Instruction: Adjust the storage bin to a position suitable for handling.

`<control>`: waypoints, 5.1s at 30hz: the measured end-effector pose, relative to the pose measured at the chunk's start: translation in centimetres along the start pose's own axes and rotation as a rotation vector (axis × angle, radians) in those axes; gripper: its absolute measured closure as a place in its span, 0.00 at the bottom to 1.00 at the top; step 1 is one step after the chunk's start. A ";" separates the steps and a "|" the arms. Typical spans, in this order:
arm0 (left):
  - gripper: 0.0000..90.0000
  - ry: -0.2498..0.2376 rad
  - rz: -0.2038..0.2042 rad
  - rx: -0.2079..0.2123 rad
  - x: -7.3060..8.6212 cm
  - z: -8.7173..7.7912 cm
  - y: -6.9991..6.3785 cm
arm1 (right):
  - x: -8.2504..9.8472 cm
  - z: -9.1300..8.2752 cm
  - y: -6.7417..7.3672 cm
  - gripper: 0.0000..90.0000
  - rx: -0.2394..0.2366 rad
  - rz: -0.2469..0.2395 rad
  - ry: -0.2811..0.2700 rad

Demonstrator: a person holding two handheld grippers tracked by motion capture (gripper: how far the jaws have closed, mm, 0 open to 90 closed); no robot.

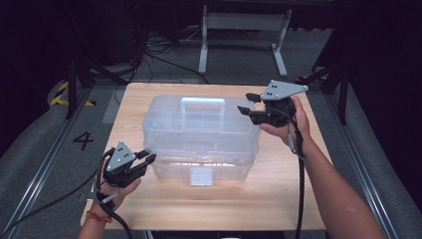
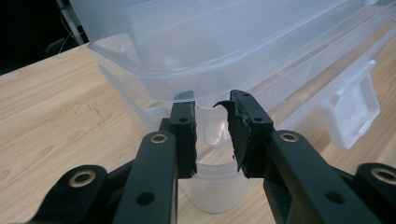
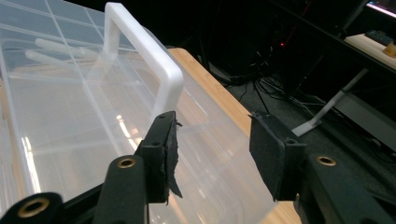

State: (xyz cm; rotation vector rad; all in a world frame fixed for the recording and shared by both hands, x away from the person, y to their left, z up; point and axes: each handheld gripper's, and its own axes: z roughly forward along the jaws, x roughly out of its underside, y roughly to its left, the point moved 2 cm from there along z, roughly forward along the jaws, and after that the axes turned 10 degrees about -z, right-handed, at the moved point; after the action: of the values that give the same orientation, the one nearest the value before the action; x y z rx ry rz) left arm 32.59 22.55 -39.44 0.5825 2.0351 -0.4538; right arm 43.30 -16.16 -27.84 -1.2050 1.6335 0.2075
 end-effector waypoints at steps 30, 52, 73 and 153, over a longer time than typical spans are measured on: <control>0.79 -0.044 -0.001 0.015 -1.7 -0.4 0.2 | 10.7 -3.1 2.4 0.51 0.041 0.077 0.062; 0.79 -0.033 0.018 0.010 -1.9 -0.4 0.2 | 10.8 -2.2 4.6 0.48 0.018 0.054 0.026; 0.74 -0.008 0.035 -0.005 -1.5 -0.4 0.2 | 9.5 -2.0 4.2 0.52 0.118 0.088 -0.064; 0.44 0.387 0.026 -0.071 8.6 2.2 3.1 | 4.9 0.0 1.0 0.86 0.392 0.195 -0.152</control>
State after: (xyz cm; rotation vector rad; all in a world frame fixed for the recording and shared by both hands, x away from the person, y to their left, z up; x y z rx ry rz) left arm 32.03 25.83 -48.26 0.6932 2.3960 -0.2652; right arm 42.82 -18.61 -32.14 -0.7178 1.5677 0.0911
